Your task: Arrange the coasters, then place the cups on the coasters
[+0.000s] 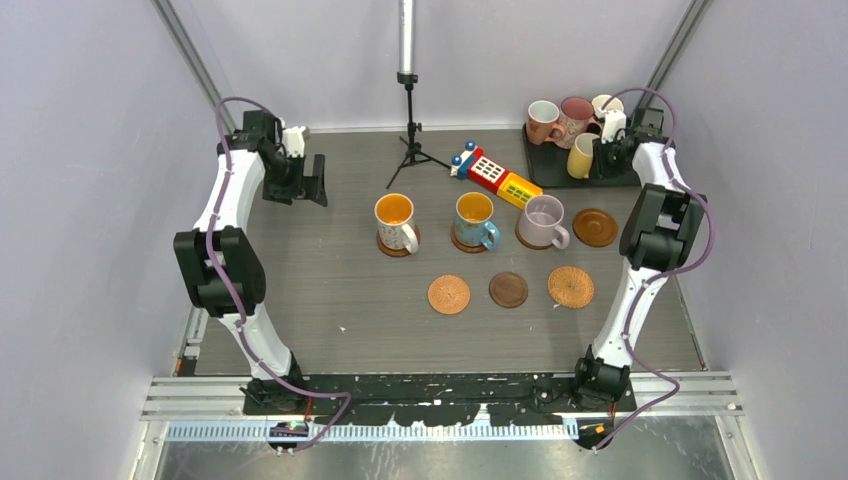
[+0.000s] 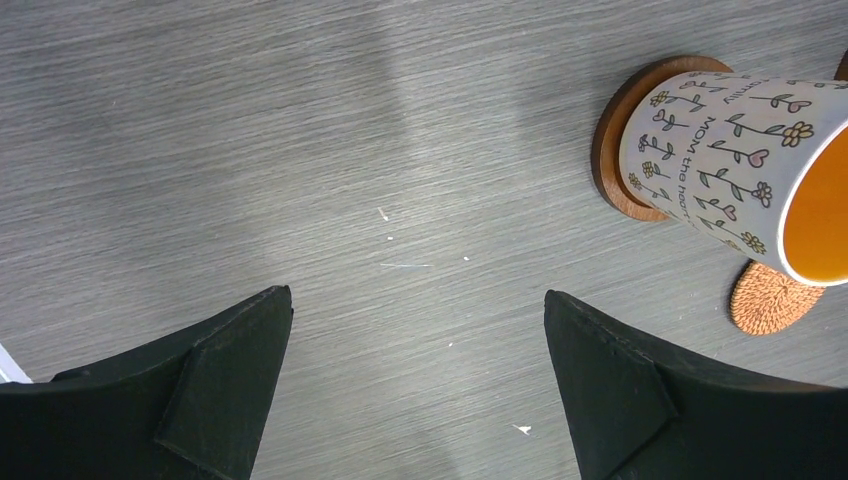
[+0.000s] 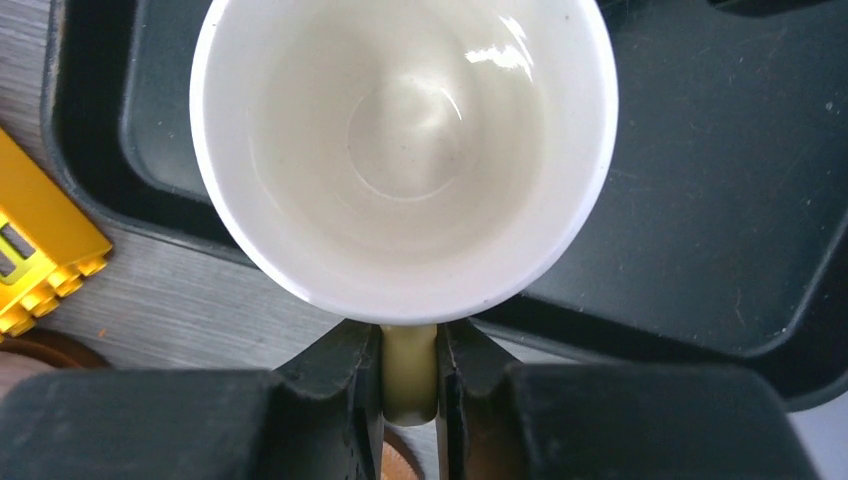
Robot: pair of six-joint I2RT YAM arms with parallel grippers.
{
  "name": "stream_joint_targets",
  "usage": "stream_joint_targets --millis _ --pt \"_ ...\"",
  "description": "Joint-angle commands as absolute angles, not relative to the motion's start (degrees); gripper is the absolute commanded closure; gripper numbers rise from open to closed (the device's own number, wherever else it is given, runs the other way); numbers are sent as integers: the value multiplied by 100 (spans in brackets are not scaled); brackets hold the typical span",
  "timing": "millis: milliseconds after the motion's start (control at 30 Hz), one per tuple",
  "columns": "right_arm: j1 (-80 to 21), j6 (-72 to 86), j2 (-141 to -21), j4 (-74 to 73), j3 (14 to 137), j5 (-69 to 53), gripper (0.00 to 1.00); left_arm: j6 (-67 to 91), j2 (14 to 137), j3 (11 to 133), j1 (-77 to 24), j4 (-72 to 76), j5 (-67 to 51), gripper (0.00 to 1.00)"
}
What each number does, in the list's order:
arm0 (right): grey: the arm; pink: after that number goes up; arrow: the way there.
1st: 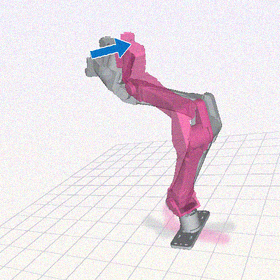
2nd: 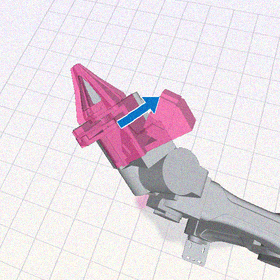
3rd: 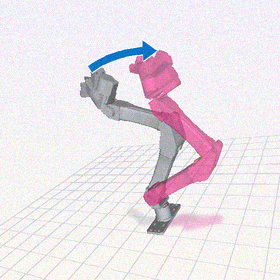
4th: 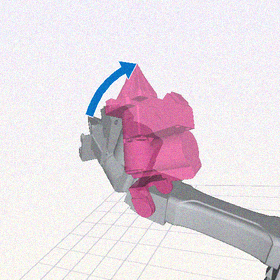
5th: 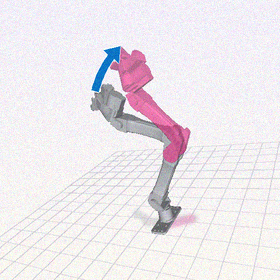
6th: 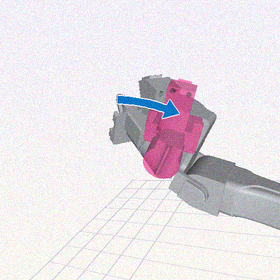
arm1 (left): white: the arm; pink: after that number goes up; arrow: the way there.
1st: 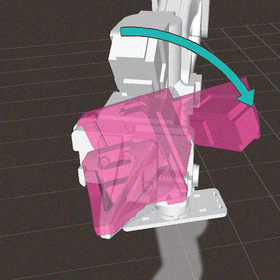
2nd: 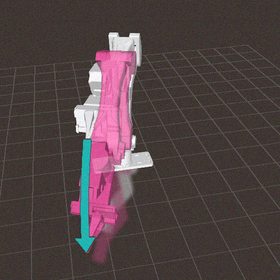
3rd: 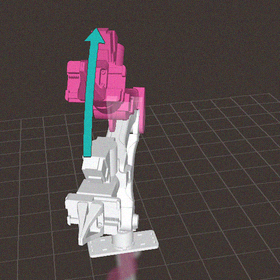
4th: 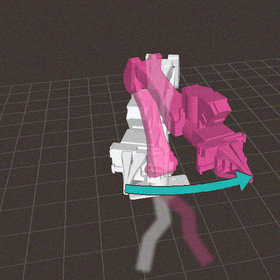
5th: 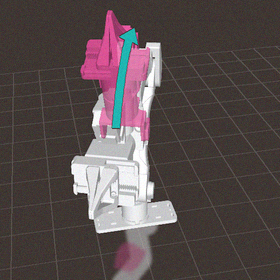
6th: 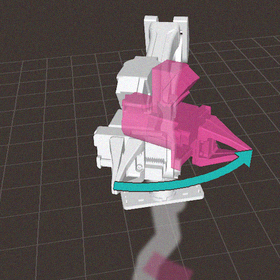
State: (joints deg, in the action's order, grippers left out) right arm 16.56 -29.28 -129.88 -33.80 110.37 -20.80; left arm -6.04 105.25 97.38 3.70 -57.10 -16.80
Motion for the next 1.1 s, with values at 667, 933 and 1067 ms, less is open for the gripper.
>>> stream_joint_targets --millis 667,933,1067 --pt "362 -1740 -8825 -2702 9196 -1982 100 -548 9274 8577 355 -4966 -2166 0" --pt "-1196 -1082 -7365 -2650 7670 -1280 100 -524 8640 7797 360 -4691 -2191 0" --pt "-2048 -733 -6814 -2528 7014 -870 100 -521 8427 7573 363 -4596 -2224 0"
